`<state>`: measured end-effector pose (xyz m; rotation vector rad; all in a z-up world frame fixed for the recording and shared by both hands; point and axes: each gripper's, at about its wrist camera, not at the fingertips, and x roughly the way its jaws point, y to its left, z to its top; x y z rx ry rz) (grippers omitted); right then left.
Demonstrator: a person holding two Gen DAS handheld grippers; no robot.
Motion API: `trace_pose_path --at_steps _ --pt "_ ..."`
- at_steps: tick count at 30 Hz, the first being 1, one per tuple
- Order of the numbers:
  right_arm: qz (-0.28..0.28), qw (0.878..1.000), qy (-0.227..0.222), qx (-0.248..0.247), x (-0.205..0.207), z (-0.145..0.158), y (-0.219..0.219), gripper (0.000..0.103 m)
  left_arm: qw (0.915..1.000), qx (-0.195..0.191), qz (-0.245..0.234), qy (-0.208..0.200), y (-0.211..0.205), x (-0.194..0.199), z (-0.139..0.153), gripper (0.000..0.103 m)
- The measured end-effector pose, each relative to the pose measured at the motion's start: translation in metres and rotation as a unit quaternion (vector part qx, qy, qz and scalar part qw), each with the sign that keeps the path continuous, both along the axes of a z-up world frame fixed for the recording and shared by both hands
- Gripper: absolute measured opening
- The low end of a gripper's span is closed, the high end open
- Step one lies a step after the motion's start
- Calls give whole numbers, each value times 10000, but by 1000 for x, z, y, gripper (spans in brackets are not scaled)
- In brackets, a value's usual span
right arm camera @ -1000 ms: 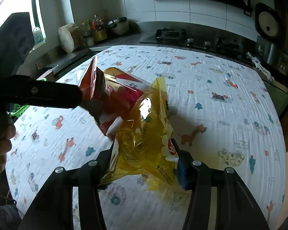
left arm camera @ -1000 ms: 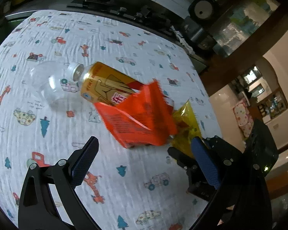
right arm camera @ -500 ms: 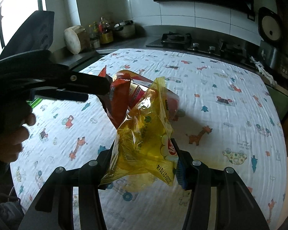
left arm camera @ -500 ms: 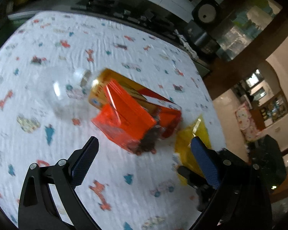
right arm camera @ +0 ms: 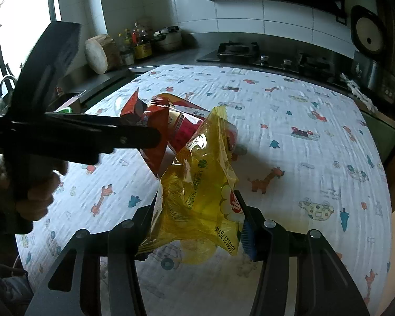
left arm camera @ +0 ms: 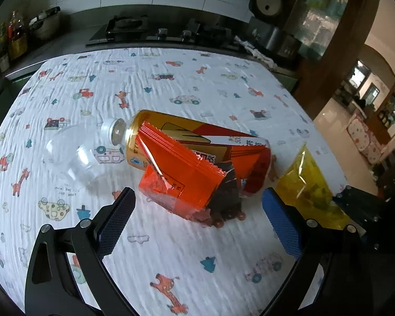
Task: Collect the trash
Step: 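Grasp the yellow plastic bag with the right gripper while the left gripper grasps the orange wrapper, then carry the orange wrapper and yellow bag over the green basket and release both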
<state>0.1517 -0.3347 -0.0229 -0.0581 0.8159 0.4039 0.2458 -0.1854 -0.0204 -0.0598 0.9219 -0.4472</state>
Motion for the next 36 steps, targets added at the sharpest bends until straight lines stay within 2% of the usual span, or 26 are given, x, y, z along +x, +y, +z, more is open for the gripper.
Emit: trace_pose_path --at_steps 4,6,9,11,14,19,25,36 --pt "12 10000 4 1 0 1 2 49 9995 226 72 -203 -5 2 -2 94" --pt "10 10000 3 -9 0 1 2 49 9996 196 78 -203 -6 4 -4 88" --pt "0 10000 18 -33 -2 1 3 50 9992 223 109 -324 -4 4 -2 68" --pt "-14 10000 26 -38 -3 1 4 50 9996 117 38 -254 -1 5 -2 50" --pt "-30 10000 13 -76 -5 3 6 50 9996 59 32 -275 4 4 -2 38" --pt "-54 10000 -23 -73 -11 8 8 50 9994 -16 -7 -346 10 -5 2 32" --pt "12 9999 -115 -52 -19 20 20 50 9988 -79 -41 -477 25 -22 14 31" --pt "462 9985 -273 75 -23 38 79 50 9964 -123 400 -733 98 -56 50 31"
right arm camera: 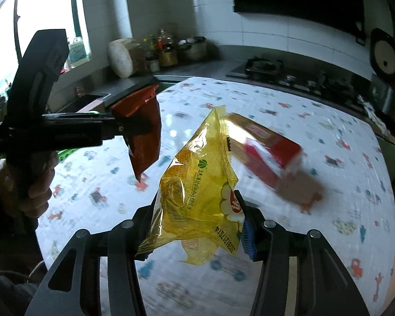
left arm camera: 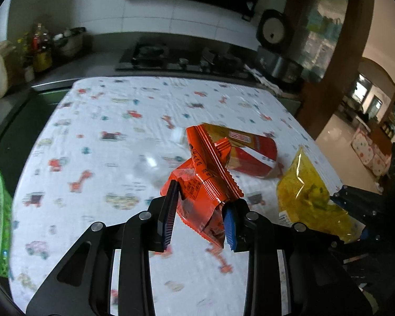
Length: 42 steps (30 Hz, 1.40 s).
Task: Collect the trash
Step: 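Carry the orange wrapper and yellow bag over the green basket and release both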
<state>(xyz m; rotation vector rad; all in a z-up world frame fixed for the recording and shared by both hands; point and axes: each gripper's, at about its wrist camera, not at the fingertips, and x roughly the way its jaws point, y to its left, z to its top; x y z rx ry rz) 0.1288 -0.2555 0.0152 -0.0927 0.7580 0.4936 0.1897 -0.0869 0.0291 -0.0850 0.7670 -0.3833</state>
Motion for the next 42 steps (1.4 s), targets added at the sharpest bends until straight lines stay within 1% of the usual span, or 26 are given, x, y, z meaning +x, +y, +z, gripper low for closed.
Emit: trace_pose_path --at_steps 4,6,8,13,16,21,23,25,29,31,35,39,42 --pt "198 9998 -40 29 1 5 28 50 9997 3 256 -64 34 -9 9 31" --pt "299 9995 -57 39 2 7 43 50 9989 97 447 -85 53 -14 12 31" --pt "416 9991 -45 58 3 8 60 50 9980 65 619 -107 75 -19 15 31" --pt "704 9975 -44 43 5 11 102 50 9931 99 1146 -225 134 -33 20 31" --pt "894 9960 -33 37 8 13 131 50 9885 80 1496 -218 173 -39 20 31" --pt "1166 9932 35 29 14 13 178 50 9771 88 2116 -193 243 -50 16 31" --pt "1274 9918 74 18 17 11 200 50 9717 155 2351 -166 267 -53 11 31" --pt "1366 9906 95 14 19 11 220 50 9670 119 2543 -94 291 -54 5 31" --pt "1528 9882 116 54 23 13 257 50 9548 12 2970 150 342 -52 -14 31" --pt "1607 9869 126 99 26 14 276 50 9494 -27 3129 260 360 -52 -24 31" --pt "1717 9849 166 147 32 14 304 50 9426 -51 3311 441 383 -51 -38 32" --pt "1812 9831 212 152 40 14 333 50 9378 -77 3421 590 400 -50 -50 34" --pt "1868 9820 222 158 45 12 351 50 9360 -65 3460 643 408 -50 -56 38"
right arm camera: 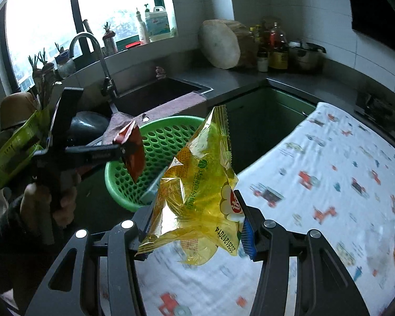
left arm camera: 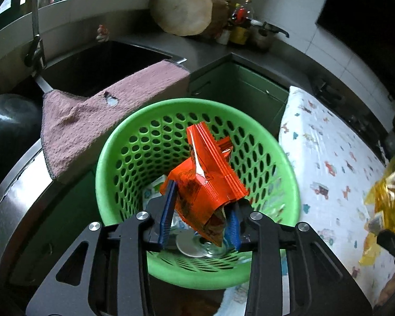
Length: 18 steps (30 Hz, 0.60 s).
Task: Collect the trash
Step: 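Carry the orange wrapper and yellow bag over the green basket and release both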
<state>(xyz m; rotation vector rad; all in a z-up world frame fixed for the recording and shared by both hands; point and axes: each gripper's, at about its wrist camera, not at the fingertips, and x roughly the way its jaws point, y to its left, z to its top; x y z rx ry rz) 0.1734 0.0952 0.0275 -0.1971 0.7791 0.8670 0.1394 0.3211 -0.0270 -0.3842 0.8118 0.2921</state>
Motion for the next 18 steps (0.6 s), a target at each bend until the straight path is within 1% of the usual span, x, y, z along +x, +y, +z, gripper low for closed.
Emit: trace_pose_path --at_steps 1,3,5,8,10,12,14,17,18 --pt "18 10000 3 3 2 -1 6 50 10000 1 21 26 2 -1 -2 41" --pt "48 10000 36 17 5 -3 17 50 10000 -50 52 33 7 -2 -4 42" --pt "80 9999 69 15 8 -6 29 50 9999 -124 84 34 12 -5 -6 52" --pt "125 9998 143 15 12 -12 46 50 9998 -170 101 -24 15 -10 -6 54" --pt "141 9997 190 3 14 -17 55 50 9997 -216 122 -42 17 -13 -6 60" --pt "164 9996 231 3 16 -20 63 50 9997 -189 141 -76 18 -15 -4 61" --pt "165 9996 242 -5 19 -23 71 52 9996 -214 171 -92 19 -17 -2 65" --pt "181 9993 328 31 23 -28 79 57 9993 -252 211 -165 21 -21 2 67" --pt "180 9993 336 42 24 -30 81 60 9992 -262 221 -184 22 -22 4 68"
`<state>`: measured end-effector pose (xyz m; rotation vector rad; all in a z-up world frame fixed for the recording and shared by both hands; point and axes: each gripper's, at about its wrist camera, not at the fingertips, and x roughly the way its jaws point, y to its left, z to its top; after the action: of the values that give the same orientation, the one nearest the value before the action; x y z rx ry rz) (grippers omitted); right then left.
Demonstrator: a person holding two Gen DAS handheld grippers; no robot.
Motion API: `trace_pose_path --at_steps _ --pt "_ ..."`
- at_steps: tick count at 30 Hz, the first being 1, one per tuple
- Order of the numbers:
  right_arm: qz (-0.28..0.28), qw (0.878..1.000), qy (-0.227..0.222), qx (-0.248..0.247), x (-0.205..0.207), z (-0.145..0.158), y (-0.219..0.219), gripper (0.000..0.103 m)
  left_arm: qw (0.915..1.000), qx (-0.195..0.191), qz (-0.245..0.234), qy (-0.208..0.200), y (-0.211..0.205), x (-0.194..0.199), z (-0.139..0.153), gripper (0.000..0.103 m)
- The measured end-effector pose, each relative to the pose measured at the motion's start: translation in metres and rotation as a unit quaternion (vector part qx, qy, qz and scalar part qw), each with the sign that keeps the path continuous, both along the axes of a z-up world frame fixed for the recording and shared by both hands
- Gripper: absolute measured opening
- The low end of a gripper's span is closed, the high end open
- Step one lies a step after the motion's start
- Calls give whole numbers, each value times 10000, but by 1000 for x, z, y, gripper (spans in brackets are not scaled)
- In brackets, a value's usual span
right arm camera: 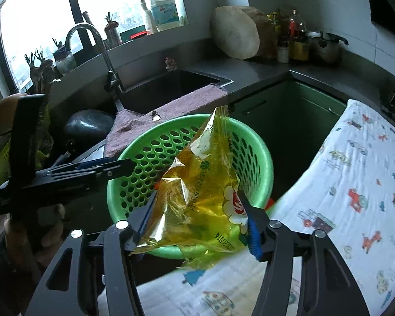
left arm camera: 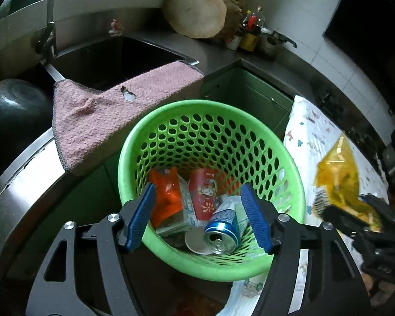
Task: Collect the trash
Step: 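Carry the orange wrapper and yellow bag over the green basket and release both, then move both grippers back over the cloth toward the drink bottle and clear cup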
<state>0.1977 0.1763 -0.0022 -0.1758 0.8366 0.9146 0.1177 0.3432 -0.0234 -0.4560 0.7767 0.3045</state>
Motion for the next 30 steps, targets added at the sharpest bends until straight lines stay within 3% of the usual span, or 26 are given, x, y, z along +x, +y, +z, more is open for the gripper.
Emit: trace_pose_path --at_steps 6,12,20,30 --pt "-9 9999 60 97 2 -6 7 77 9999 -47 36 -87 0 -4 6 72" --pt "5 9999 -70 90 -6 1 -6 86 9999 -68 33 -105 -3 -6 10 74" --pt "-178 9994 -289 34 -16 14 -51 89 9998 -84 -89 -158 -26 -5 19 82" --pt "-675 9955 -607 -266 -24 25 -146 91 9982 8 -555 -240 -83 4 39 85"
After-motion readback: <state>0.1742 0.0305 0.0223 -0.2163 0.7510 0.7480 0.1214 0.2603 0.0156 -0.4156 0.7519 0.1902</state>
